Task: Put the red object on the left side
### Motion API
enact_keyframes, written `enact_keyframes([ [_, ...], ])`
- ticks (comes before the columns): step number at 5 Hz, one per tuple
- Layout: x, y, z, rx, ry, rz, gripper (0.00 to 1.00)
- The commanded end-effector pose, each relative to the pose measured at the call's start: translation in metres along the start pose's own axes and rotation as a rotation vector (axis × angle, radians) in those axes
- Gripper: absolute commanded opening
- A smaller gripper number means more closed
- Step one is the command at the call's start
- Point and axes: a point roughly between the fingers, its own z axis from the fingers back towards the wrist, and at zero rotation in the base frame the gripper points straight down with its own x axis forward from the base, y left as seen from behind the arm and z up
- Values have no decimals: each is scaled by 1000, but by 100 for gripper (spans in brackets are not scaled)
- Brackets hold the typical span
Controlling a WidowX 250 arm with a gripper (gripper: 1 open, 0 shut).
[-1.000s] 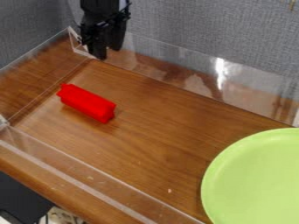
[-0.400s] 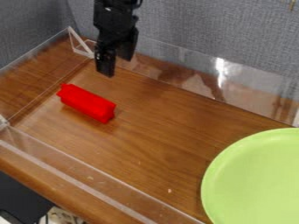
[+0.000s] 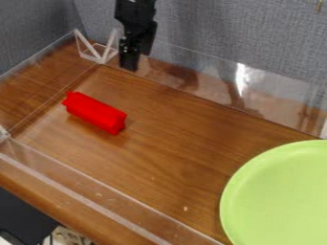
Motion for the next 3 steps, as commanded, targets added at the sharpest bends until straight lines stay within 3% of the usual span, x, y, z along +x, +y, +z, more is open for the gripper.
enact_keyframes([
  [1,3,-10,22,-79,-2,-19,100],
  [2,3,-6,25,-96,-4,-82,0],
  [3,9,2,39,-103,-3,-91,0],
])
